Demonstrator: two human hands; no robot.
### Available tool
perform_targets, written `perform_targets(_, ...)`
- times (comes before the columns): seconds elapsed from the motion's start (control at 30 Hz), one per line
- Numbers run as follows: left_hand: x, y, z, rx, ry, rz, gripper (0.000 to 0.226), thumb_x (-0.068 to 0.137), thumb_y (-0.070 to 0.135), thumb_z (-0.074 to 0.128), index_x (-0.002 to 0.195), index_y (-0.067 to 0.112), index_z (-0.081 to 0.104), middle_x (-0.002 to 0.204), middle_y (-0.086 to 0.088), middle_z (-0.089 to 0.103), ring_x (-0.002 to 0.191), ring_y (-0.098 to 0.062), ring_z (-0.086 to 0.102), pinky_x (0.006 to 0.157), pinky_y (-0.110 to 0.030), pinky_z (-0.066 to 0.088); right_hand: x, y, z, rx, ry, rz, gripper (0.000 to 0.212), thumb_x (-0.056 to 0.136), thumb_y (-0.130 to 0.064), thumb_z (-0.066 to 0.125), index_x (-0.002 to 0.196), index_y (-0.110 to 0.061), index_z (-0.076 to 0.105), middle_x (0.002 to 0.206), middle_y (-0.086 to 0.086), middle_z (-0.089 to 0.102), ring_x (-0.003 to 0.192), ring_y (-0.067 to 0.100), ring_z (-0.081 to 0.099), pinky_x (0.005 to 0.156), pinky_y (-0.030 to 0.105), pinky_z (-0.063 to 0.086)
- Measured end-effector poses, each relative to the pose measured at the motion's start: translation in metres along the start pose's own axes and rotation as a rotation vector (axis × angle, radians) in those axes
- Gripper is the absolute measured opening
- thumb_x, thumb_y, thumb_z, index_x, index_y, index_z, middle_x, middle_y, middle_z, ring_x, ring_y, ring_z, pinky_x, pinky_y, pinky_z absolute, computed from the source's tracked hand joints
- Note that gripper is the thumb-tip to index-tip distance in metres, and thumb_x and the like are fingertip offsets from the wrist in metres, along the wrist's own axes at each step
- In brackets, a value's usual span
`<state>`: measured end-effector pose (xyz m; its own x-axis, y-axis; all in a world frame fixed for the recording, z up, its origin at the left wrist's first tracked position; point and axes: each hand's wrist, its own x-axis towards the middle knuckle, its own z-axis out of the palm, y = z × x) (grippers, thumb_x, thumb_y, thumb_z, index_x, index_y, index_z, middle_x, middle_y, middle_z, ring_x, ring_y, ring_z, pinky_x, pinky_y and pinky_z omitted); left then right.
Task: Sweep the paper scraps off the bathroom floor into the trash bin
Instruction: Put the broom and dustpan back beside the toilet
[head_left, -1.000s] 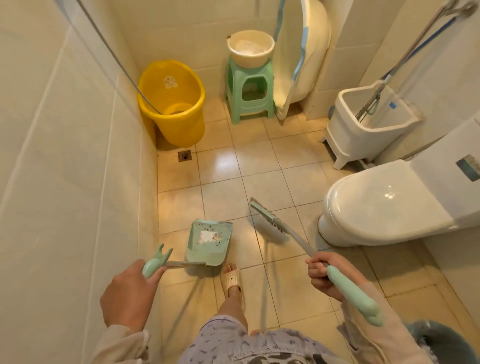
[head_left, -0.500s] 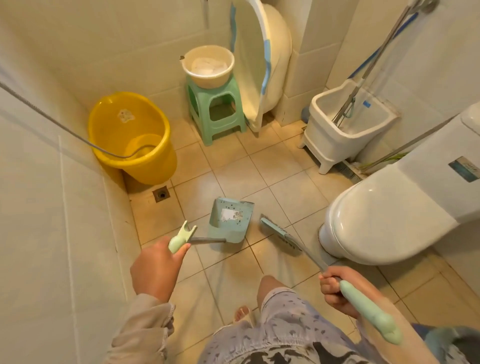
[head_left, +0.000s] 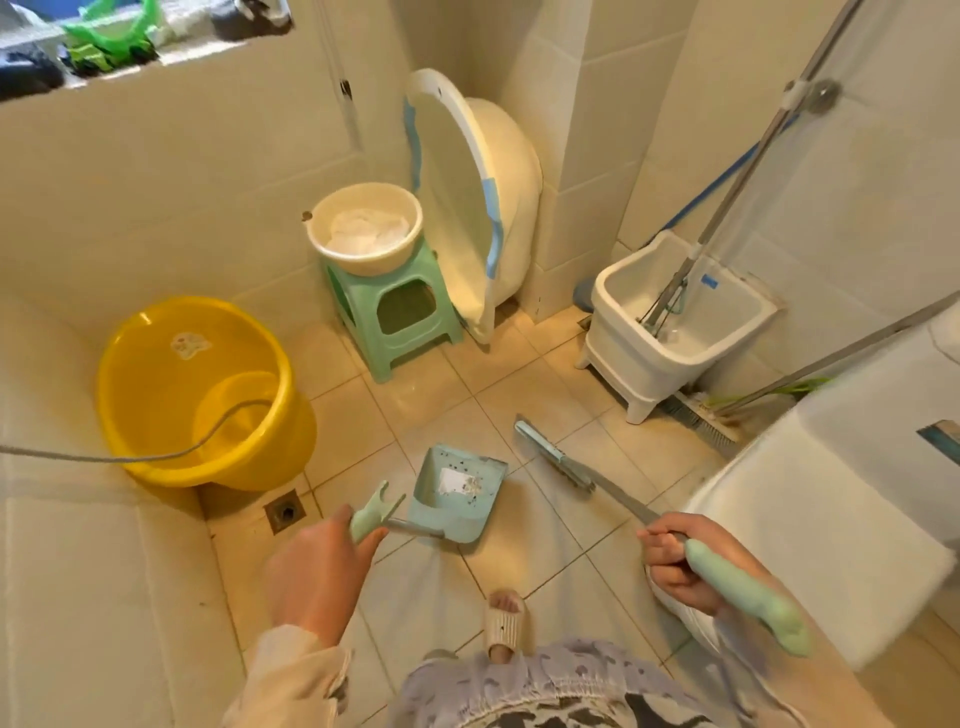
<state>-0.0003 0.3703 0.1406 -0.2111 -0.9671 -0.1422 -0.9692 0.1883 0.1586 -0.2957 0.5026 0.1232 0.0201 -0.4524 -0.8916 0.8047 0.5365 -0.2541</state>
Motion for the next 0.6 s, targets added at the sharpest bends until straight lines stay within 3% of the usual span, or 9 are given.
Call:
perform_targets(0.1,0.049,0.015,-0.01,0.003,-0.016,0.039,0.031,0.084,0.051,0.059,0.094,0.022,0.065,0.072,0.003,0.067,0.062,-0.015,0.063,0.05,-0.026,0.049,0.008,-0.031,0.012,0.062,-0.003,-0.055,0.02,0.068,0.001,0.043,0.064,-0.016,0.033,0.03,-0.002,0.034,0.018,0.007,0.032,0.023,0.011,0.018)
perform_targets(0.23,0.111,0.038,-0.017,0.026,-0.026,0.156,0.031,0.083,0.05,0.061,0.089,0.021,0.065,0.065,0.007,0.057,0.056,-0.01,0.053,0.039,-0.016,0.026,0.02,-0.058,0.023,0.159,0.014,-0.087,0.017,0.066,-0.001,0.044,0.066,-0.015,0.035,0.031,-0.003,0.035,0.019,0.007,0.033,0.023,0.009,0.021)
perform_targets(0.4,0.188,0.072,-0.022,0.027,-0.101,0.34,0.029,0.083,0.051,0.061,0.088,0.022,0.064,0.069,0.006,0.062,0.062,-0.014,0.058,0.049,-0.022,0.043,0.039,-0.067,0.033,0.313,0.058,-0.095,0.024,0.088,-0.004,0.033,0.069,-0.018,0.034,0.033,-0.002,0.036,0.021,0.007,0.033,0.024,0.01,0.02)
perform_targets(0.6,0.284,0.118,-0.033,0.18,-0.177,0.713,0.029,0.084,0.055,0.054,0.075,0.028,0.048,0.055,0.01,0.043,0.057,-0.012,0.048,0.039,-0.019,0.022,0.041,-0.054,0.063,0.587,0.086,-0.171,0.026,0.087,-0.001,0.031,0.066,-0.017,0.034,0.032,0.0,0.034,0.021,0.01,0.032,0.026,0.015,0.02)
